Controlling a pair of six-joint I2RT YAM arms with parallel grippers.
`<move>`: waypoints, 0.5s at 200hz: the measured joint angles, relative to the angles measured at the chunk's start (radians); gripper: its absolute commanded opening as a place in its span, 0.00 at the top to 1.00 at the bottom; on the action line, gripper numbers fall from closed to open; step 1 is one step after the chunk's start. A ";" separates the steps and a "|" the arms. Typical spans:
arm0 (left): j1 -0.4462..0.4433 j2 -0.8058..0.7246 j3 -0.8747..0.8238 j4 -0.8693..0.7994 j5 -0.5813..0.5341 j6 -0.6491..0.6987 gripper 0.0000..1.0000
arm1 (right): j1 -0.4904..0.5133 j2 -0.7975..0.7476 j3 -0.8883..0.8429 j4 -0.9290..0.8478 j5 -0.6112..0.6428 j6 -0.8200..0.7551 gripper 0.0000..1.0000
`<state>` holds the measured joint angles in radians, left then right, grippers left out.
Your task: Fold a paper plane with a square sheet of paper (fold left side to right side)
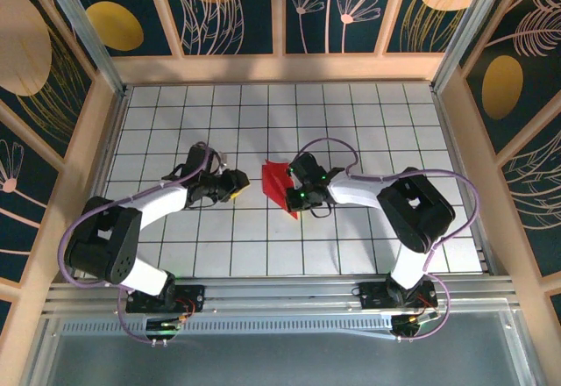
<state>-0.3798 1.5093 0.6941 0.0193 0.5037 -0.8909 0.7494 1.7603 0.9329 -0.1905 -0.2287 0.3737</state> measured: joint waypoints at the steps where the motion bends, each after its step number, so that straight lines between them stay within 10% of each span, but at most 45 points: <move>1: -0.002 0.001 0.000 0.001 0.001 0.000 0.59 | -0.002 0.000 -0.001 0.002 -0.005 0.000 1.00; 100: -0.127 0.197 0.137 0.069 0.016 -0.042 0.57 | -0.031 0.003 -0.026 0.034 -0.121 -0.026 1.00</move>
<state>-0.5072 1.7065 0.8314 0.0879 0.5194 -0.9333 0.7185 1.7630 0.9066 -0.1566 -0.3496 0.3477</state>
